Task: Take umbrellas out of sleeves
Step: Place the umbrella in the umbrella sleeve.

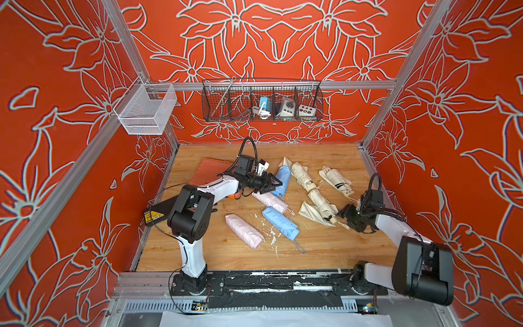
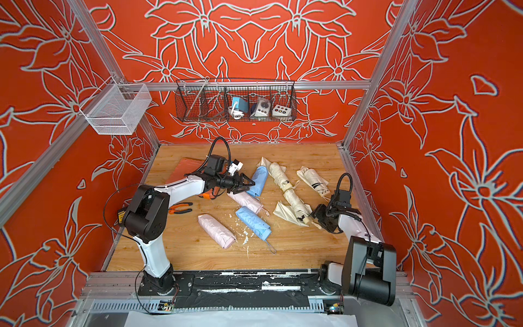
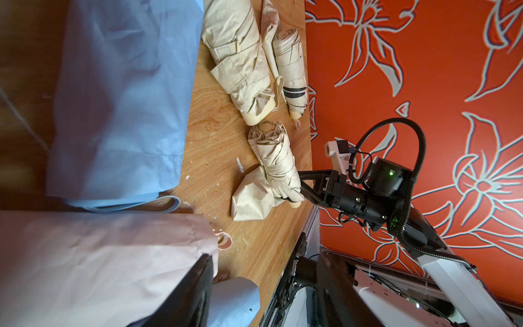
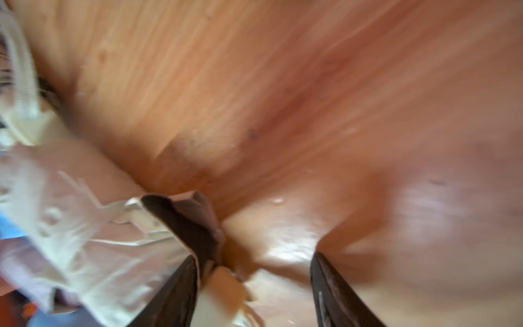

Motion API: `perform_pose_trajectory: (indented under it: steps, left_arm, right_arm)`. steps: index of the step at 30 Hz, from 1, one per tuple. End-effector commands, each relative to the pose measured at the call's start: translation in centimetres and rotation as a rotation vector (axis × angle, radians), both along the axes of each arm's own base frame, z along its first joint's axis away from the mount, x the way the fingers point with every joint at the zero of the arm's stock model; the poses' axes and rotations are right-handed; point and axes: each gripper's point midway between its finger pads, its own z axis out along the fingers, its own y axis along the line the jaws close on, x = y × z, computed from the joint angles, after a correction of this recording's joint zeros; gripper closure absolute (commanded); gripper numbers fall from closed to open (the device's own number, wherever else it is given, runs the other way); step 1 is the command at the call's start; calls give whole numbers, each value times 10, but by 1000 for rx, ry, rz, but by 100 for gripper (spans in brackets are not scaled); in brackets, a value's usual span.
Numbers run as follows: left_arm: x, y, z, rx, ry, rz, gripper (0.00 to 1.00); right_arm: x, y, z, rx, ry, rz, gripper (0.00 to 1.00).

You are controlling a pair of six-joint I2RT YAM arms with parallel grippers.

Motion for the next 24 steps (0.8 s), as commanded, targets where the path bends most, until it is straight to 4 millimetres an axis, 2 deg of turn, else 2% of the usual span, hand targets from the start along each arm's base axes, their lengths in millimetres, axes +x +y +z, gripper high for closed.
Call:
perform_pose_trajectory:
  steps: [1,4,7,10,12,15,18,21,24]
  left_arm:
    - [0,9,17,-3,-53,-2,41]
    - [0,16,16,37,-74,0,41]
    - [-2,23,14,82,-93,2,41]
    - [-5,31,13,135,-126,1,40]
    - [-7,37,13,176,-166,7,37]
    - [-4,44,10,238,-213,13,35]
    - [5,46,-2,307,-239,-8,34]
    - [23,38,-11,379,-298,-43,32]
    - [45,21,-14,438,-383,-76,28]
  right_arm:
    - [-3,-22,27,-146,-14,-6,29]
    - [5,-25,57,-180,-69,14,23]
    - [17,-17,79,-143,-105,44,3]
    - [29,3,100,-92,-160,103,2]
    - [34,25,109,-33,-183,171,2]
    - [31,50,114,14,-161,265,2]
    - [25,71,113,77,-146,330,2]
    - [19,85,111,128,-137,361,3]
    - [16,92,114,165,-141,370,2]
